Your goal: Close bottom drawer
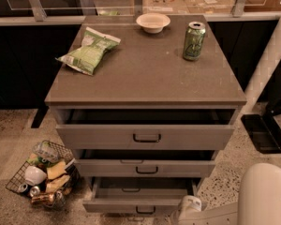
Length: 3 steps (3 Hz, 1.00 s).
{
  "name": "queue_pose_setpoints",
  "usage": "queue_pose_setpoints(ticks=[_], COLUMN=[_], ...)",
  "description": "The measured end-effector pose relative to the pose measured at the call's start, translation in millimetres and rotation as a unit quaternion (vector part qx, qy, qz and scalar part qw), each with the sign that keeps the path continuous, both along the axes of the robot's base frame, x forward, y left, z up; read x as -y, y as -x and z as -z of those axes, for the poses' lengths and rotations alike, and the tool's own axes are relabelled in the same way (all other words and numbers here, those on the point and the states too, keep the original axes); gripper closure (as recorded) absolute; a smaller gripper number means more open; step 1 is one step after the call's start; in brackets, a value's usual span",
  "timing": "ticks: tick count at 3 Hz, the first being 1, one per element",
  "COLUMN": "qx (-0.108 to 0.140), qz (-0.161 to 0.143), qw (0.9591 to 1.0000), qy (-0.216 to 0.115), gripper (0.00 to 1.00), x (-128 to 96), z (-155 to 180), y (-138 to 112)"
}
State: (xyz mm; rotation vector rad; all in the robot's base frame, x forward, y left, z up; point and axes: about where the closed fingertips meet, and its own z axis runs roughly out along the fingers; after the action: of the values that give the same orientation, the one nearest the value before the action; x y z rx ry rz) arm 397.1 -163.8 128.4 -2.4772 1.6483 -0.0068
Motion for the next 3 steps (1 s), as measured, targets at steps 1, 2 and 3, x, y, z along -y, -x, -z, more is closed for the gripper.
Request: queue_pose_setpoints(ticks=[1,2,3], qx=[-0.022,-0.008,0.039], qz=[-0.002,-0.03,-0.077], qw=[0.9997,0.9995,0.9959], qy=[0.005,-0.005,-0.026], gripper=[1.0,1.0,1.0], x=[0,-7,-16], z=[0,9,21], y=[14,-1,-46])
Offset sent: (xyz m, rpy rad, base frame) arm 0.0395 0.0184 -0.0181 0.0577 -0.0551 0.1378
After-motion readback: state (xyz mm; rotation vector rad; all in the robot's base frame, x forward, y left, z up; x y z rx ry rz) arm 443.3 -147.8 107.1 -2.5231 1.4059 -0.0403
